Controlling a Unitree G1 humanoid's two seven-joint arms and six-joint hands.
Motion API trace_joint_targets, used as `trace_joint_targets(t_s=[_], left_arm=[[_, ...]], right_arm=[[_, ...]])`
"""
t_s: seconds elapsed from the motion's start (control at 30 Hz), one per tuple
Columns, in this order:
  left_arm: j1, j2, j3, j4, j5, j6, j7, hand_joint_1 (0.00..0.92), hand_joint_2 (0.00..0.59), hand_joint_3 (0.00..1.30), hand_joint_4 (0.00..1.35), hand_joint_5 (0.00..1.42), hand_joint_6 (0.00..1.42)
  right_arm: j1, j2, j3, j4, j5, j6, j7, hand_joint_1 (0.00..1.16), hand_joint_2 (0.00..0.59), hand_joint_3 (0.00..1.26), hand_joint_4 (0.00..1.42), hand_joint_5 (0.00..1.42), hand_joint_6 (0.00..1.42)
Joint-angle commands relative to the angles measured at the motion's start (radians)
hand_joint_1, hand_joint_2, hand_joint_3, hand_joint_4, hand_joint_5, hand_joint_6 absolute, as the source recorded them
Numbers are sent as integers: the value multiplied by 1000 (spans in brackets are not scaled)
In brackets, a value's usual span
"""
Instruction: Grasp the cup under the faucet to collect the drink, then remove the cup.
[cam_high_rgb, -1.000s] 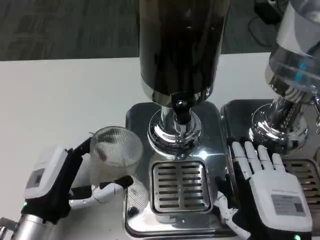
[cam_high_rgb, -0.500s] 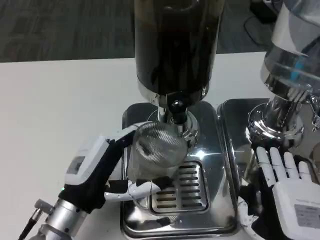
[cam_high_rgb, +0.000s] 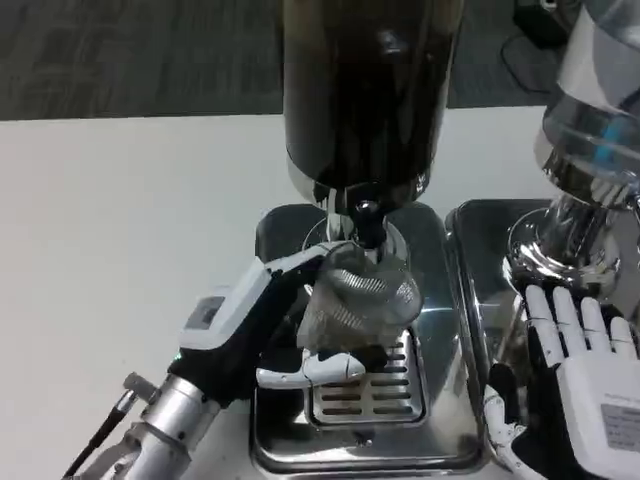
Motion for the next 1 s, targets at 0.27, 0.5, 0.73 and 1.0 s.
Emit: trace_joint_targets(t_s=[0.27, 0.5, 0.73, 1.0], left_arm=[[-87, -58, -95, 79, 71, 37, 110, 409, 144, 308, 362, 553, 375], [-86, -53, -140, 113, 62, 55, 109, 358, 131, 295, 349, 521, 353], [-87, -35, -190, 97, 91, 56, 112, 331, 129, 271, 311, 502, 339], [-68, 1, -221, 78, 109, 80, 128, 298, 114, 234, 269, 468, 316]], right_arm=[[-1, 0, -8, -9, -5, 4, 23, 326, 534, 35, 0, 0, 0], [-8, 5, -3, 1, 0, 0, 20, 326, 534, 35, 0, 0, 0], [-18, 9, -2, 10, 4, -1, 18, 326, 534, 35, 0, 0, 0], [-40, 5, 5, 23, 11, -12, 31, 326, 534, 35, 0, 0, 0]])
